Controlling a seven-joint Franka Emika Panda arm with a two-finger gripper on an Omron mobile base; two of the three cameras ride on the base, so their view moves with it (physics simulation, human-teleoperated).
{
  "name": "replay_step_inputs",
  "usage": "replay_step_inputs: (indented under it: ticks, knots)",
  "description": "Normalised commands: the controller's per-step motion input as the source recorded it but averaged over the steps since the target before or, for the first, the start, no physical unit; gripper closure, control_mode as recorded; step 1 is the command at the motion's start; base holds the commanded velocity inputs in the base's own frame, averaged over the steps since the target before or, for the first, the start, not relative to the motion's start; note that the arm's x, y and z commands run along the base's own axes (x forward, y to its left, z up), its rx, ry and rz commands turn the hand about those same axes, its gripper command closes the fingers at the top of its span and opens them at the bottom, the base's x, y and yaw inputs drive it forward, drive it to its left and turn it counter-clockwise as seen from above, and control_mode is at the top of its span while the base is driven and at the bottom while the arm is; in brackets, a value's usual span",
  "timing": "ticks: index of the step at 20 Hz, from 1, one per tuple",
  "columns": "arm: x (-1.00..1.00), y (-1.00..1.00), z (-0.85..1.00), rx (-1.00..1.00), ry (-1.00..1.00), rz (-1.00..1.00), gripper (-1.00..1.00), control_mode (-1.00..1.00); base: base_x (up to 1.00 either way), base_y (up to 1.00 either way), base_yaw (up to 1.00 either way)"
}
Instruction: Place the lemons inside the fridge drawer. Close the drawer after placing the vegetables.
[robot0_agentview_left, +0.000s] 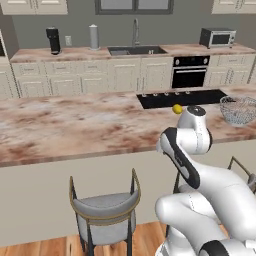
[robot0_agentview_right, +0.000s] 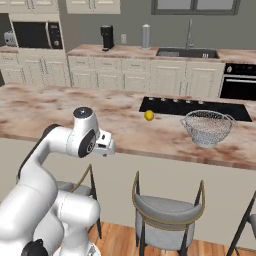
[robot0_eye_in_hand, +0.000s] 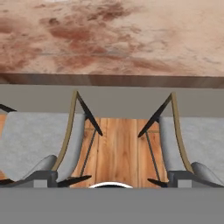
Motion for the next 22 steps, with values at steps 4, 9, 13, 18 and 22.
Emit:
replay_step_inputs:
  ticks: [4,9,13,18,22]
  knots:
    - [0.0,0.0,0.0,0.0,0.0,0.0,-1.0,1.0,0.52,-0.1,0.0]
    - [0.92,-0.24,0.57,0.0,0.04,0.01,-1.0,-1.0,0.0,0.0,0.0]
    - [0.67,-0.13,0.71,0.0,-0.01,-0.08,-1.0,-1.0,0.0,0.0,0.0]
    - [0.74,-0.34,0.2,0.0,-0.05,-0.09,-1.0,-1.0,0.0,0.0,0.0]
    - [0.96,-0.29,0.0,0.0,0.0,-0.07,-1.0,-1.0,0.0,0.0,0.0]
